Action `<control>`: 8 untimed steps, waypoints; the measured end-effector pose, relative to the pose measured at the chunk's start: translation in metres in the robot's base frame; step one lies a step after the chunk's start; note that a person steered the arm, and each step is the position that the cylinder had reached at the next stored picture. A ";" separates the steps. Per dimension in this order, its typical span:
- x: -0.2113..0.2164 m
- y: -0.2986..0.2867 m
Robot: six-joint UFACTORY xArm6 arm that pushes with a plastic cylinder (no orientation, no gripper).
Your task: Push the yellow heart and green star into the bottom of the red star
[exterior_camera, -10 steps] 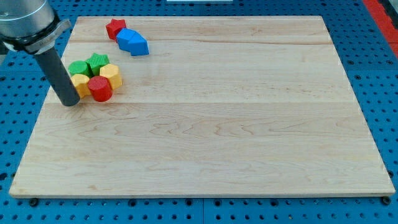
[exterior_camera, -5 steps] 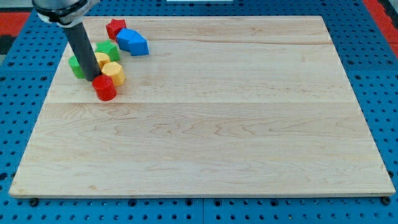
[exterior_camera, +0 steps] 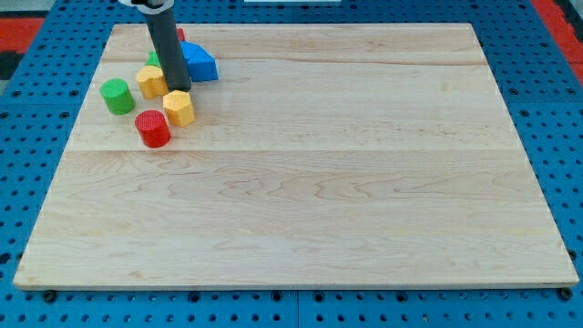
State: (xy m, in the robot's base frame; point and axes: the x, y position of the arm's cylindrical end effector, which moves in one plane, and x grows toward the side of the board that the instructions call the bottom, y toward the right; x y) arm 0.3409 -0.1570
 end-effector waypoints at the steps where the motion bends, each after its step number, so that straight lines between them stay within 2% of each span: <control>1: 0.013 -0.003; 3: 0.016 -0.061; 6: -0.009 -0.002; 7: 0.005 0.014; 8: 0.017 -0.013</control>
State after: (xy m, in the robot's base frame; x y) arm 0.3581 -0.1699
